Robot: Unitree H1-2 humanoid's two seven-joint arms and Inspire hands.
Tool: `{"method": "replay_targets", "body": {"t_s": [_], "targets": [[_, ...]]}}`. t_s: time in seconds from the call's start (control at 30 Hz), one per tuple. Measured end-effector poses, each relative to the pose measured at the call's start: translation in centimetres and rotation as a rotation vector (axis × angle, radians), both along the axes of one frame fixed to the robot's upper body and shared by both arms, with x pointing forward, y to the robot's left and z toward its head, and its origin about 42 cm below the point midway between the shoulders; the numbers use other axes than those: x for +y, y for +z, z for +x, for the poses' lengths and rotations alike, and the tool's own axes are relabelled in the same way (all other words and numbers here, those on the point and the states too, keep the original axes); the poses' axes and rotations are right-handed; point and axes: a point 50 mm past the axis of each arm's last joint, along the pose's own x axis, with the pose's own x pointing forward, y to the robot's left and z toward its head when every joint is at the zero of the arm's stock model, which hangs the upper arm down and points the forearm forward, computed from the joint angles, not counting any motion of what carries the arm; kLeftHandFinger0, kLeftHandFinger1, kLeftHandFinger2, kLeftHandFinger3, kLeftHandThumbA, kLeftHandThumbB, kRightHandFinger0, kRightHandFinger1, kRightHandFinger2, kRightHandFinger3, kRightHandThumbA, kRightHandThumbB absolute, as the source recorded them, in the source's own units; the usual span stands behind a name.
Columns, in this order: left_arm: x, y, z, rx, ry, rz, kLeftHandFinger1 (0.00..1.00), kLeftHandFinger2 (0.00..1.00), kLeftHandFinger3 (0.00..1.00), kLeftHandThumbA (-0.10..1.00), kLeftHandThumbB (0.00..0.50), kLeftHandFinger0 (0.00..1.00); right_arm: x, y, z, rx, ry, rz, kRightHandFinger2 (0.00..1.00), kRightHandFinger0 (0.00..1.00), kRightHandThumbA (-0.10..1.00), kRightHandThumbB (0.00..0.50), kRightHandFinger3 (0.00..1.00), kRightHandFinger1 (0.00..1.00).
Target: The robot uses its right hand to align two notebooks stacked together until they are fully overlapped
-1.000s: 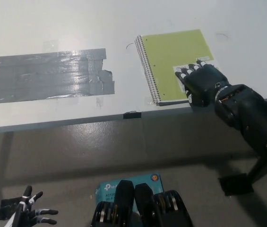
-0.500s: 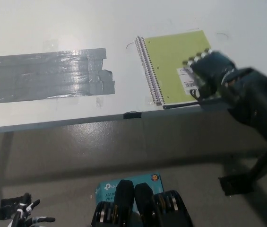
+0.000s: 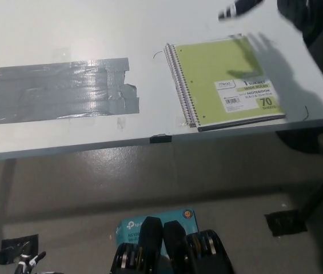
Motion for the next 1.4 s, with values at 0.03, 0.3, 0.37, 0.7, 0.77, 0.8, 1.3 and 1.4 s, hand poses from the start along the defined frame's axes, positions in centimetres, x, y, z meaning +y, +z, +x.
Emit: {"method": "replay_targets", "body": {"t_s": [0.03,0.3,0.37,0.7,0.77,0.8,1.3,1.4], "targets": [[0.0,-0.1,-0.1,0.003,0.001,0.000,0.44,0.50,1.00,1.00,0.500,0.35,0.0,0.9,-0.1,-0.010,0.000,0.009,1.00,1.00,1.00,0.500,1.00,1.00],[0.2,-0.7,-1.2,0.033,0.008,-0.001,0.42,0.49,1.00,1.00,0.500,0.29,-4.9,4.9,-1.0,-0.075,-0.058,0.087,1.00,1.00,1.00,0.500,1.00,1.00],[0.1,-0.8,-1.4,0.035,0.005,0.000,0.43,0.49,1.00,1.00,0.500,0.29,-7.3,5.5,-2.0,-0.107,-0.075,0.122,1.00,1.00,1.00,0.500,1.00,1.00],[-0.2,-1.1,-2.0,0.049,-0.014,-0.009,0.45,0.53,1.00,1.00,0.500,0.36,-18.6,1.3,-8.1,-0.179,-0.187,0.228,1.00,1.00,1.00,0.500,1.00,1.00],[-0.2,-1.2,-2.2,0.052,-0.015,-0.005,0.46,0.52,1.00,1.00,0.500,0.39,-20.1,-0.7,-9.5,-0.167,-0.202,0.233,1.00,1.00,1.00,0.500,1.00,1.00],[-0.2,-1.2,-2.2,0.053,-0.015,-0.003,0.47,0.52,1.00,1.00,0.500,0.42,-20.5,-1.5,-10.1,-0.163,-0.206,0.239,1.00,1.00,1.00,0.479,1.00,1.00],[-0.3,-1.4,-2.7,0.057,-0.017,0.001,0.49,0.51,0.98,1.00,0.500,0.41,-23.1,-22.0,-27.1,0.007,-0.346,0.604,1.00,1.00,1.00,0.207,1.00,1.00],[-0.3,-1.6,-3.0,0.065,-0.014,0.000,0.47,0.53,1.00,1.00,0.500,0.41,-23.1,-27.3,-30.3,0.094,-0.438,0.675,1.00,1.00,1.00,0.125,1.00,1.00]]}}
